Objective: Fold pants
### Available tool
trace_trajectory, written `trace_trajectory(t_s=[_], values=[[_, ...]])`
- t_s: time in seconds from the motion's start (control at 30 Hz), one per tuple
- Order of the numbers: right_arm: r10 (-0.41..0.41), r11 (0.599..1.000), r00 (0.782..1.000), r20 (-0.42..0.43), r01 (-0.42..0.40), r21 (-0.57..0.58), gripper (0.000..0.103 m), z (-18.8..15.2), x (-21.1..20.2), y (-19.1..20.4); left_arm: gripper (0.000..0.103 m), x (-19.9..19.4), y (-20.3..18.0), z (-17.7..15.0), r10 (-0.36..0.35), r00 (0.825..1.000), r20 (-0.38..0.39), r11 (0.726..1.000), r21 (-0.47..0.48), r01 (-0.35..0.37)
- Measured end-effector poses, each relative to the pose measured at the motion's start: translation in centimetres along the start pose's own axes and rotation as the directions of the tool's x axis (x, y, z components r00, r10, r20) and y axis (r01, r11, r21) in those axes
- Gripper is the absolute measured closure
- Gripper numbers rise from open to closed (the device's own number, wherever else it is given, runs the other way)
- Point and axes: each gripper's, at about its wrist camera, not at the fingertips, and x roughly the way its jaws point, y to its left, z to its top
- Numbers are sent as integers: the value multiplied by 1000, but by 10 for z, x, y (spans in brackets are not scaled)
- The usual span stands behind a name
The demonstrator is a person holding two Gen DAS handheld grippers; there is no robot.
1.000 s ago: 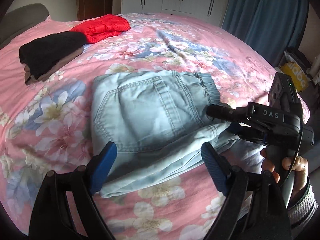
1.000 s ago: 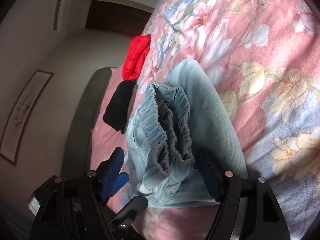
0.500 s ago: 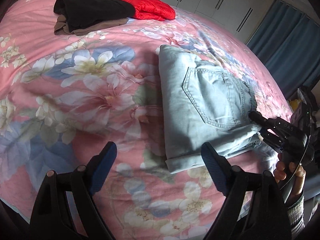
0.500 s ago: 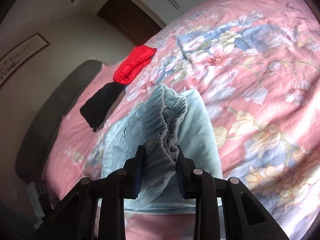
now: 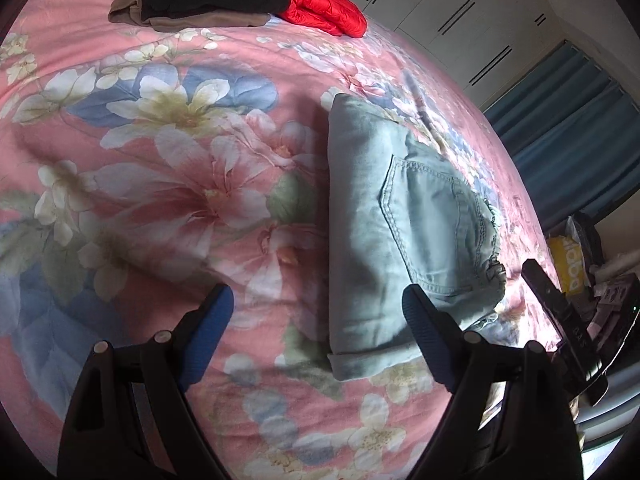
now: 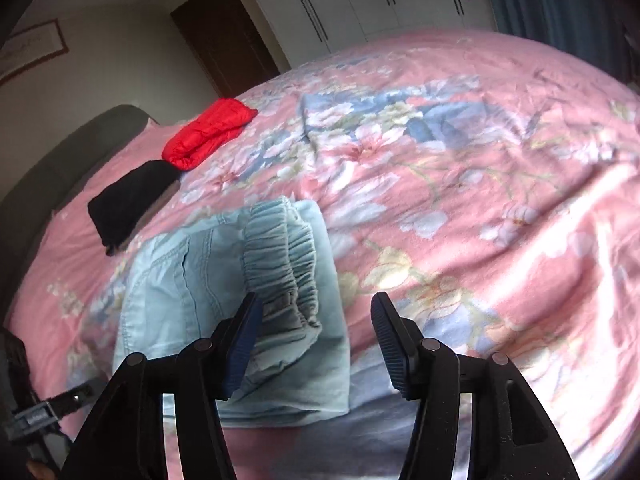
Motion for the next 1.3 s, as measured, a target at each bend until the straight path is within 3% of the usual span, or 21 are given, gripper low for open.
trace_trajectory(t_s=[0.07, 0.13, 0.2, 0.3, 0.4, 0.43, 0.53, 0.57, 0.67, 0.77, 0.83, 0.93, 1.03, 1.13, 1.3], values=[[61, 995, 998, 23, -59, -79, 47, -1, -7, 18, 17, 7, 3, 12, -67, 998, -7, 997, -40, 67], [161, 973, 987, -5, -160, -169, 47, -6, -5, 42, 17, 18, 6, 24, -120, 993, -20, 989, -89, 118], [262, 938, 962, -69, -271, -217, 47, -15, 3, 67, 18, 29, 9, 35, -158, 987, -29, 981, -121, 153], [376, 883, 913, -161, -406, -238, 57, -27, 17, 97, 18, 46, 13, 53, -250, 967, -46, 954, -181, 238], [420, 847, 880, -220, -468, -254, 65, -35, 31, 123, 20, 61, 15, 70, -322, 945, -51, 928, -214, 305], [429, 838, 873, -233, -481, -259, 68, -38, 35, 130, 27, 66, 16, 76, -340, 939, -56, 922, -215, 321], [458, 812, 847, -270, -522, -260, 69, -43, 44, 143, 72, 82, 17, 91, -336, 939, -73, 924, -218, 313], [458, 808, 843, -281, -527, -264, 70, -46, 47, 146, 73, 87, 17, 94, -327, 942, -79, 928, -216, 304], [405, 813, 855, -324, -499, -300, 75, -54, 59, 150, 74, 94, 13, 103, -304, 950, -74, 940, -184, 287], [409, 824, 842, -353, -507, -253, 84, -58, 70, 140, 74, 98, 12, 118, -289, 956, -45, 944, -181, 277], [417, 828, 834, -361, -513, -227, 89, -56, 71, 135, 74, 97, 10, 131, -256, 966, -18, 954, -167, 250], [417, 827, 831, -367, -515, -226, 91, -59, 67, 133, 77, 84, 9, 151, -146, 988, 55, 974, -165, 153], [409, 830, 836, -365, -507, -232, 93, -63, 59, 129, 74, 61, 5, 156, -115, 988, 98, 983, -135, 128], [388, 839, 860, -332, -478, -260, 93, -59, 46, 123, 59, 42, -15, 143, -29, 995, 97, 1000, 0, 29], [278, 877, 947, -161, -318, -361, 91, -36, 14, 103, 53, 22, -38, 90, 62, 996, 69, 980, 183, -74]])
